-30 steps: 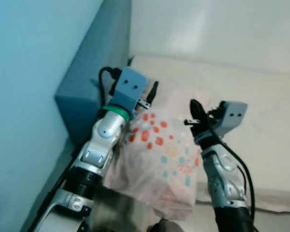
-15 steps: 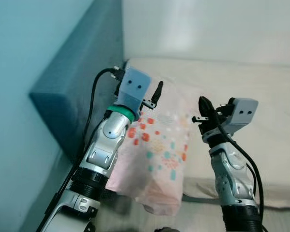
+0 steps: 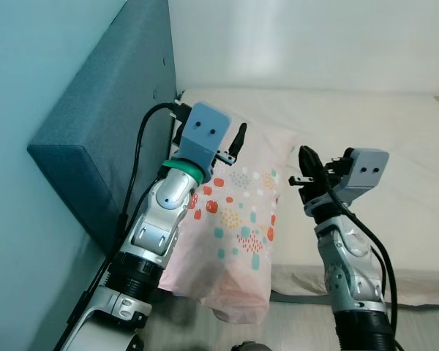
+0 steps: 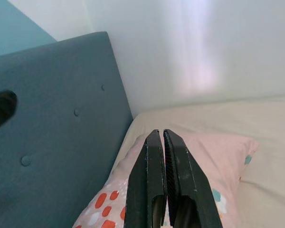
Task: Clean up the room
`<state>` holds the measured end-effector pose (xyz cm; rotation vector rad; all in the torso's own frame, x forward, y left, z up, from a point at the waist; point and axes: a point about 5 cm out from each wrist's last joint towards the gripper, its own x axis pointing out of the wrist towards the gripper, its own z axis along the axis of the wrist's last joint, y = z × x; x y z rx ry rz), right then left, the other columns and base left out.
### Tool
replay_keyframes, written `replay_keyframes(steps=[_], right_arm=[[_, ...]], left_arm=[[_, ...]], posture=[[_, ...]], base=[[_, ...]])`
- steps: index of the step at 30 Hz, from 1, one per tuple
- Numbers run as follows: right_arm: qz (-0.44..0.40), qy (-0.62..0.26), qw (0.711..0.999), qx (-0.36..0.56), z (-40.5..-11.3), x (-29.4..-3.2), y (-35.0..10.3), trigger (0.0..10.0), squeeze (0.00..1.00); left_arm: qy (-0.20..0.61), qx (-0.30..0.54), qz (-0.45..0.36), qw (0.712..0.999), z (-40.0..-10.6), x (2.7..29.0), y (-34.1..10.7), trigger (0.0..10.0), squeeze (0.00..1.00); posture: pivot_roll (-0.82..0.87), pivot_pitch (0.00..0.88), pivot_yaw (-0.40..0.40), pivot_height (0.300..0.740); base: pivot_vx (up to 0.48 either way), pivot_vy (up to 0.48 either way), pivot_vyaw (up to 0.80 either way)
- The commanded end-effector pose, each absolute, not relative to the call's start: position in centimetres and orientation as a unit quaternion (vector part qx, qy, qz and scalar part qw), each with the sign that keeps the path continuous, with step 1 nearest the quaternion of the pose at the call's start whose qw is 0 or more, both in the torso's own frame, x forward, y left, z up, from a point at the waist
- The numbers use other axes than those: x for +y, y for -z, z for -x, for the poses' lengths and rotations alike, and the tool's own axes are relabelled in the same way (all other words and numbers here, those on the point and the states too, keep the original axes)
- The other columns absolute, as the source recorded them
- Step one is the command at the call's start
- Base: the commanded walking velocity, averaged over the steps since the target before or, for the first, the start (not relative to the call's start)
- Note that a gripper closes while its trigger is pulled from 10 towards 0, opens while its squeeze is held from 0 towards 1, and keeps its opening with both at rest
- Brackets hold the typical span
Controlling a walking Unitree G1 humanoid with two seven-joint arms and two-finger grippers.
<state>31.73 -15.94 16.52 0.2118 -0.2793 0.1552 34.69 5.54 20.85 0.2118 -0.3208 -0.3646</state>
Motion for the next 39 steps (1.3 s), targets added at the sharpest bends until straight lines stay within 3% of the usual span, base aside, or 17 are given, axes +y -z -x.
replay_keyframes(steps=[1, 12, 26, 39], right_arm=[[-0.101, -0.071, 0.986, -0.114, -31.6, -15.9, -15.0, 10.0, 0.0], [-0.08, -0.049, 0.99, -0.105, -31.6, -16.3, -14.5, 10.0, 0.0], [-0.087, -0.068, 0.99, -0.09, -32.0, -15.0, -13.7, 10.0, 0.0], [-0.091, -0.07, 0.99, -0.083, -32.7, -14.9, -13.6, 10.0, 0.0]], left_arm=[[0.169, -0.122, -0.11, 0.972, -34.7, 6.1, -18.6, 10.0, 0.0], [0.15, -0.084, -0.119, 0.978, -34.2, 6.7, -16.0, 10.0, 0.0], [0.111, -0.051, -0.141, 0.982, -33.6, 10.2, -14.5, 10.0, 0.0], [0.111, -0.051, -0.139, 0.983, -33.5, 9.9, -14.6, 10.0, 0.0]], posture=[[-0.17, 0.05, 0.055, 0.74], [-0.17, 0.066, 0.054, 0.705], [-0.16, 0.138, 0.071, 0.64], [-0.15, 0.155, 0.072, 0.595]], base=[[0.0, 0.0, 0.0], [0.0, 0.0, 0.0], [0.0, 0.0, 0.0], [0.0, 0.0, 0.0]])
